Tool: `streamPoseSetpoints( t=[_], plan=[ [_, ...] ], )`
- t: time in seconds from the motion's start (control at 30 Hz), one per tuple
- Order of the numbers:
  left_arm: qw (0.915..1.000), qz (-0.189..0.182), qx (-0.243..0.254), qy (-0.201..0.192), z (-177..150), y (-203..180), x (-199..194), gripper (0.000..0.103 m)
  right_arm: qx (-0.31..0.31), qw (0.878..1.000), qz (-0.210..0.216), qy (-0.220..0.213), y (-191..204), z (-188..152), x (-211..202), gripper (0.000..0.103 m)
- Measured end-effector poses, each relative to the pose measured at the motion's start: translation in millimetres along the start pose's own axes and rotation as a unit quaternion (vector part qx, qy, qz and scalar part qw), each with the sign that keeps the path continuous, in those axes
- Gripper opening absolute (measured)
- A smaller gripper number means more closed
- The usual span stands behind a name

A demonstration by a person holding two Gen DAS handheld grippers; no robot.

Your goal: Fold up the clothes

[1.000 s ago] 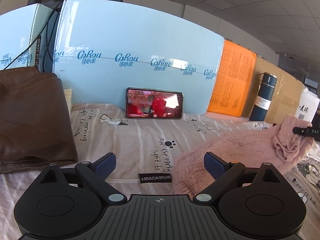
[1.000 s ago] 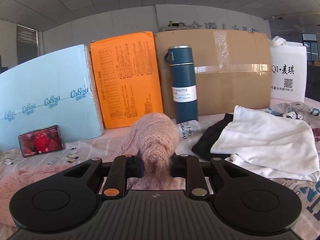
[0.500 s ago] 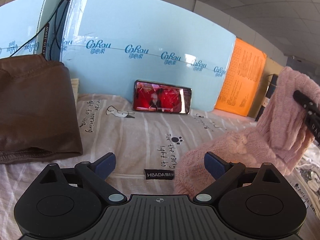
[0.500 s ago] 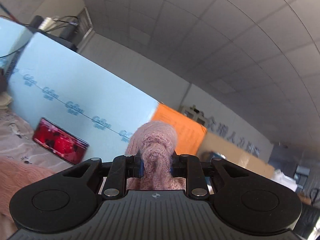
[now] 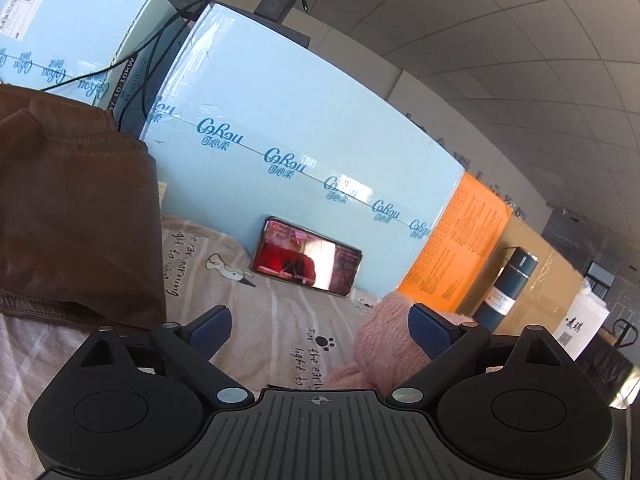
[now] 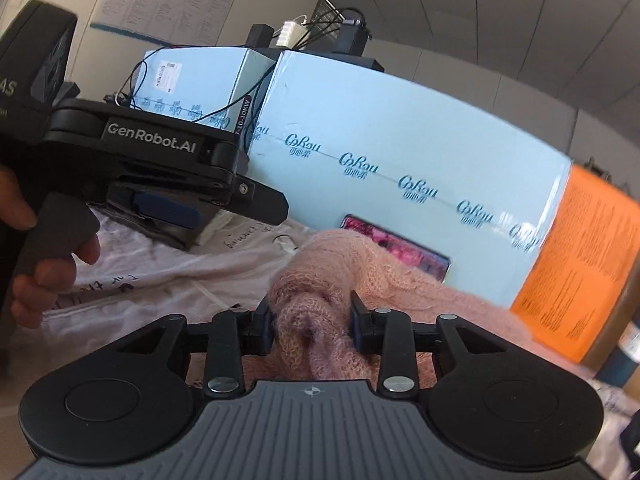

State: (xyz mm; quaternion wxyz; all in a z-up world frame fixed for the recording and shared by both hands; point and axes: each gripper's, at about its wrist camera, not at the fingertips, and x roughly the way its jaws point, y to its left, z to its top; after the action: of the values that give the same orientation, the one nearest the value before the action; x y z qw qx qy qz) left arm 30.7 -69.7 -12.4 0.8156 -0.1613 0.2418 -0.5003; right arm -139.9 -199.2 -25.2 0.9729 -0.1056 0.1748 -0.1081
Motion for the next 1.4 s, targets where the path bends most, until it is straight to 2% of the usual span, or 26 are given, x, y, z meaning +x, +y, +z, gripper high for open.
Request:
streamPoseSetpoints(
  t=[0.1,0.13,0.17,0.2,0.23,0.27,0.37,0.47,0.6,0.63,0.7,0.73,0.77,0.8,0.9,1.0,1.03,1.13,1.17,1.23,1.27,1.3,1.37,1.4],
  plan=[
    [0.9973,-0.046,-0.056,0.014,1.4,4.0,1.0,0.097,0.08,0.994,0.073,-0.01,-16.3,4.4,-7.6,0.067],
    [0.9947,-0.063,-0.08,0.019,1.9,5.4,1.5,0.097,0.103,0.99,0.098,-0.018,-23.7,6.7,-14.1,0.073],
    [0.9912,-0.08,-0.103,0.024,2.3,6.8,2.0,0.097,0.126,0.984,0.123,-0.026,-31.1,9.0,-20.6,0.075],
    [0.9869,-0.097,-0.126,0.03,2.8,8.2,2.5,0.097,0.149,0.977,0.148,-0.035,-38.5,11.2,-27.1,0.082],
    [0.9818,-0.113,-0.148,0.035,3.2,9.6,3.1,0.097,0.165,0.972,0.162,-0.044,-49.0,10.6,-33.3,0.087],
    [0.9758,-0.13,-0.171,0.04,3.7,11.0,3.6,0.097,0.181,0.966,0.175,-0.054,-59.5,10.0,-39.4,0.088],
    [0.9616,-0.159,-0.212,0.07,2.6,6.8,15.0,0.097,0.229,0.946,0.214,-0.081,-90.9,8.2,-57.8,0.099],
    [0.9723,-0.141,-0.17,0.075,-1.1,-6.1,21.7,0.097,0.296,0.934,0.178,-0.095,-121.6,-4.4,-63.6,0.101],
    [0.9851,-0.112,-0.105,0.077,-6.6,-24.2,29.6,0.095,0.393,0.899,0.175,-0.081,-154.5,-31.3,-53.2,0.101],
    [0.9875,-0.105,-0.089,0.077,-8.0,-28.7,31.5,0.092,0.408,0.893,0.177,-0.075,-157.9,-36.2,-50.5,0.101],
    [0.9913,-0.09,-0.056,0.078,-10.8,-37.7,35.4,0.065,0.436,0.879,0.182,-0.064,-164.7,-45.9,-45.0,0.101],
    [0.9927,-0.083,-0.04,0.078,-12.2,-42.2,37.4,0.057,0.45,0.872,0.184,-0.058,-168.1,-50.7,-42.3,0.101],
    [0.9938,-0.075,-0.023,0.079,-13.5,-46.8,39.4,0.037,0.463,0.865,0.186,-0.052,-171.5,-55.5,-39.7,0.101],
    [0.9946,-0.068,-0.007,0.079,-14.9,-51.3,41.3,0.026,0.466,0.864,0.183,-0.053,-172.5,-56.4,-40.0,0.101],
    [0.9955,-0.054,0.03,0.072,-16.5,-62.0,41.2,0.022,0.475,0.859,0.181,-0.061,-174.5,-59.1,-42.7,0.101],
    [0.998,-0.035,0.032,0.043,-13.7,-58.4,19.7,0.023,0.477,0.855,0.191,-0.075,-177.0,-60.4,-47.6,0.101],
    [0.9984,-0.018,0.034,0.042,-15.3,-55.4,15.4,0.023,0.477,0.853,0.196,-0.079,-177.4,-60.3,-49.0,0.101],
    [0.9967,0.024,0.016,0.075,-25.4,-39.2,16.0,0.026,0.475,0.847,0.222,-0.084,-176.6,-58.5,-49.8,0.101],
    [0.9963,0.028,0.01,0.08,-26.6,-36.3,16.3,0.027,0.474,0.845,0.232,-0.083,-176.0,-57.7,-49.5,0.101],
    [0.9962,0.029,0.007,0.082,-25.5,-35.5,15.9,0.036,0.467,0.846,0.246,-0.077,-172.6,-56.0,-48.5,0.101],
    [0.9963,0.033,0.008,0.079,-23.8,-36.2,15.3,0.051,0.463,0.846,0.253,-0.074,-170.9,-55.1,-48.0,0.101],
    [0.9964,0.039,0.008,0.075,-22.2,-36.5,14.9,0.071,0.46,0.849,0.252,-0.07,-169.8,-54.8,-47.3,0.101],
    [0.9964,0.05,0.008,0.067,-19.0,-37.2,14.1,0.089,0.454,0.853,0.25,-0.062,-167.4,-54.1,-45.9,0.101],
    [0.9964,0.056,0.009,0.064,-17.4,-37.5,13.7,0.09,0.451,0.855,0.248,-0.058,-166.2,-53.8,-45.1,0.101]
  ],
)
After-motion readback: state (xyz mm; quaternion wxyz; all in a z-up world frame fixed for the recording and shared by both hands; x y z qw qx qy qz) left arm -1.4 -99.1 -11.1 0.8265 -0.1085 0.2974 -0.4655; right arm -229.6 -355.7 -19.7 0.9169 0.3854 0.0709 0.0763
